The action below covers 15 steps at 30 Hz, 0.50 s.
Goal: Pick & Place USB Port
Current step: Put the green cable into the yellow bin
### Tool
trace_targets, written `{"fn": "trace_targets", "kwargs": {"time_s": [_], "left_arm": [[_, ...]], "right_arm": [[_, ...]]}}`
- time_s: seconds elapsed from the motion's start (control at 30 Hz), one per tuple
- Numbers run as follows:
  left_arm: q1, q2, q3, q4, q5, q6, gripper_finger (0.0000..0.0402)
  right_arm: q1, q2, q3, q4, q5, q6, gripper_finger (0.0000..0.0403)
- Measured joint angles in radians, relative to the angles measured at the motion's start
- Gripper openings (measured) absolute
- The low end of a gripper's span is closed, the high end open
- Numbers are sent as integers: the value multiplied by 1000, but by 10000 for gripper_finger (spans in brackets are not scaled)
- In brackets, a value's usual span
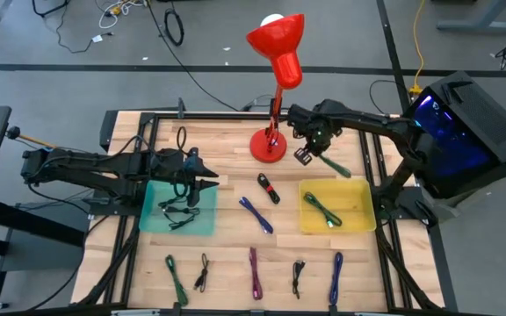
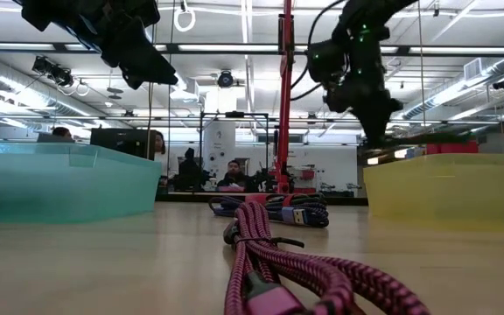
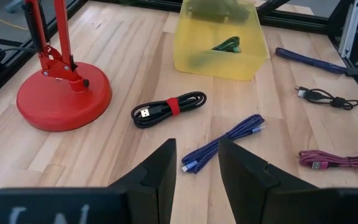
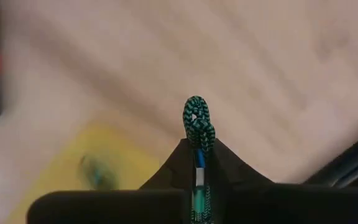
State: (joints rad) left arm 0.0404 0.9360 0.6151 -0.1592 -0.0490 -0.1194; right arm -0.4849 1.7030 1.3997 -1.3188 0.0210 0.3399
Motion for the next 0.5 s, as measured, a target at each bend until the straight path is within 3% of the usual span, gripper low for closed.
{"fn": "trace_targets", "kwargs": {"time_s": [0.23, 0.5], "left_arm": [[0, 0, 0, -10, 0, 1, 124], [0, 0, 0, -12, 0, 1, 124]], "right_arm": [[177, -1, 28, -159, -196, 27, 15], [416, -1, 28, -130, -156, 122, 15]]}}
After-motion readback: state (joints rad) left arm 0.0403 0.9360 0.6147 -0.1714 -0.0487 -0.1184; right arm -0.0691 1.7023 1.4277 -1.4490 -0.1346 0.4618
